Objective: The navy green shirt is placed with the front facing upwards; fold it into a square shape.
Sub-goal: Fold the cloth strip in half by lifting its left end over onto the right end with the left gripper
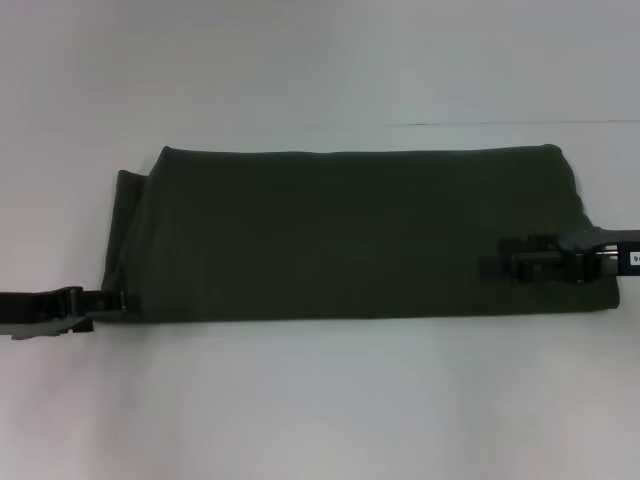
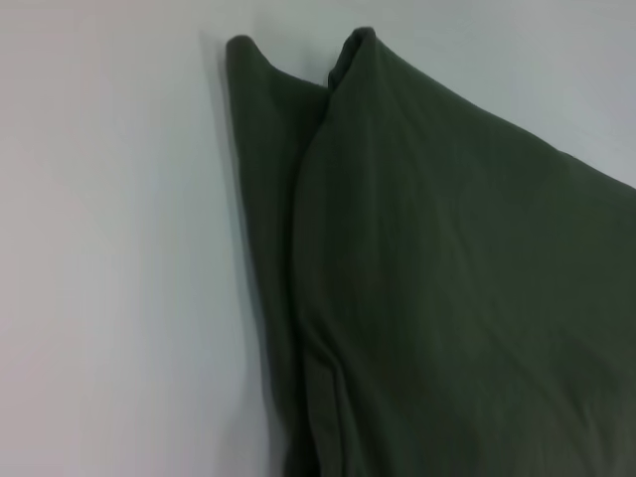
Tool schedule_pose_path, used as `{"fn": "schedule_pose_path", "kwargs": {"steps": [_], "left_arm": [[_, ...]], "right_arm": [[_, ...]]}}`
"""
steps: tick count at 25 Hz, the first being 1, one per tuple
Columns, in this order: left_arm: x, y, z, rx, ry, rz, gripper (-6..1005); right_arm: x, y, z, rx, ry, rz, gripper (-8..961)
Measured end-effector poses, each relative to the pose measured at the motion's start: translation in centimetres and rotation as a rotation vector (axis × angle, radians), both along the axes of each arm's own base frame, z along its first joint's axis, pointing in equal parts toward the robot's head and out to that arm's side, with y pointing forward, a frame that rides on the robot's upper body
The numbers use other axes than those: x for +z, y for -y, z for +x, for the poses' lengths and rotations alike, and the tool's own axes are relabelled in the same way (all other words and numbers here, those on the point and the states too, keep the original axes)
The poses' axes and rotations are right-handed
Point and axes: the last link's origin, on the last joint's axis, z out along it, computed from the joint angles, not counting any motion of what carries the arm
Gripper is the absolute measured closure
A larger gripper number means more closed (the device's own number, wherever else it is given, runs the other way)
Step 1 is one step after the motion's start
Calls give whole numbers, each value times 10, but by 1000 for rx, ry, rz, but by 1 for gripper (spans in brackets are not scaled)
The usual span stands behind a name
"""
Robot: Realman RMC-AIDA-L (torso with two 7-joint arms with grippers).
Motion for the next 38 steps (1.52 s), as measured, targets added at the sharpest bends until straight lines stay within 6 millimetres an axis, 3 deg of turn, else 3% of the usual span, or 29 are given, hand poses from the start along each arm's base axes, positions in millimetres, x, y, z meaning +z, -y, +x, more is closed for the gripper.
{"fn": "schedule_pose_path", "kwargs": {"steps": [5, 38], "left_arm": [[-3, -1, 0, 8, -13, -27, 103], [-11, -27, 9, -2, -87, -57, 104]], "right_arm": [[0, 1, -7, 31, -13, -28, 68], [2, -1, -7, 31, -16, -11, 68]]}}
